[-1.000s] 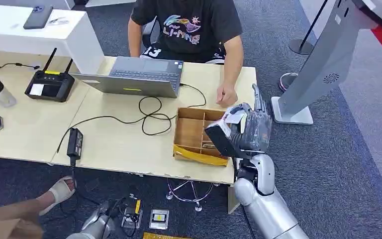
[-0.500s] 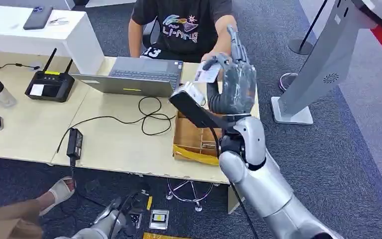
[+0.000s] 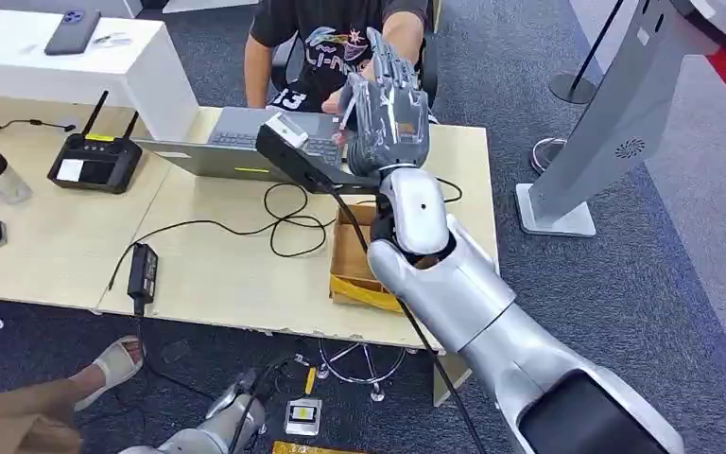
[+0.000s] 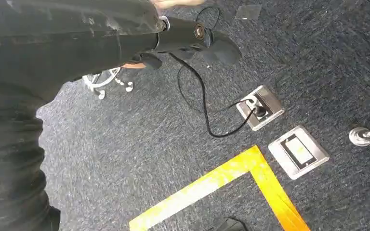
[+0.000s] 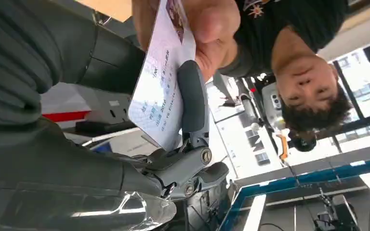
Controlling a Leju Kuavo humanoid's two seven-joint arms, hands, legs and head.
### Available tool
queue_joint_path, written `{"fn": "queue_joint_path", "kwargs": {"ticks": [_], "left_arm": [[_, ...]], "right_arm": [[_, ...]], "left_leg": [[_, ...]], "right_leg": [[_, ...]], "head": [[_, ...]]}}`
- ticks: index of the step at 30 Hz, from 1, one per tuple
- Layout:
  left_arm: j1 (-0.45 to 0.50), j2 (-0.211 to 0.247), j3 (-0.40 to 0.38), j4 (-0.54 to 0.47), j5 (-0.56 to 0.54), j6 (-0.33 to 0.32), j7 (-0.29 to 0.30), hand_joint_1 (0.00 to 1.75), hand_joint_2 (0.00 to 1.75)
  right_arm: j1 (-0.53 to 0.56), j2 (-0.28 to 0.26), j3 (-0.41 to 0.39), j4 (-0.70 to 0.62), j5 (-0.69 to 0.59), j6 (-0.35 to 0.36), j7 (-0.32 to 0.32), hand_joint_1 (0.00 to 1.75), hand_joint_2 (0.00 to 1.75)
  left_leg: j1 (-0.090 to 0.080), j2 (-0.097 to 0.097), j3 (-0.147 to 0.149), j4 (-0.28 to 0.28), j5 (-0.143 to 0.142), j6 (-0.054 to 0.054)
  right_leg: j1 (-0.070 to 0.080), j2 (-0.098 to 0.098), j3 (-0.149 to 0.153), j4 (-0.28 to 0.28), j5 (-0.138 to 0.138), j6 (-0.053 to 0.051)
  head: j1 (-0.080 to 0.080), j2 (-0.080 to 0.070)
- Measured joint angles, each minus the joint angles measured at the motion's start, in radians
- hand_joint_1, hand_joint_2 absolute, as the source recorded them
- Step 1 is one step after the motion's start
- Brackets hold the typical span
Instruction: Pass the card to the sensor for recognition and then transmit it.
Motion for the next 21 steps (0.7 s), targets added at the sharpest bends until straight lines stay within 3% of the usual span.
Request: {"fn": "queue_joint_path", "kwargs": {"ticks": [8, 9, 14, 21], "left_arm": [[-0.002, -0.023, -0.002, 0.0, 0.0, 0.01, 0.039, 0.0, 1.75], [-0.003, -0.026, -0.002, 0.0, 0.0, 0.012, 0.04, 0.0, 1.75], [-0.012, -0.037, -0.002, 0.0, 0.0, 0.014, 0.054, 0.0, 1.75], [-0.022, -0.035, -0.002, 0.0, 0.0, -0.005, 0.05, 0.0, 1.75]], "right_arm": [[-0.013, 0.012, 0.034, 0.129, 0.06, 0.026, 0.056, 1.75, 1.75], [-0.013, 0.012, 0.037, 0.142, 0.063, 0.026, 0.061, 0.0, 1.75], [-0.013, 0.012, 0.043, 0.18, 0.066, 0.015, 0.069, 0.0, 1.75], [-0.013, 0.011, 0.051, 0.208, 0.09, -0.082, 0.016, 0.0, 1.75]], "left_leg": [[0.0, 0.0, 0.0, 0.0, 0.0, 0.0], [0.0, 0.0, 0.0, 0.0, 0.0, 0.0], [0.0, 0.0, 0.0, 0.0, 0.0, 0.0], [0.0, 0.001, 0.0, 0.0, 0.0, 0.0]], "right_leg": [[0.0, 0.0, 0.0, 0.0, 0.0, 0.0], [0.0, 0.0, 0.0, 0.0, 0.0, 0.0], [0.0, 0.0, 0.0, 0.0, 0.0, 0.0], [0.0, 0.001, -0.001, 0.0, 0.0, 0.0]], "head": [[0.0, 0.0], [0.0, 0.0], [0.0, 0.0], [0.0, 0.0]]}}
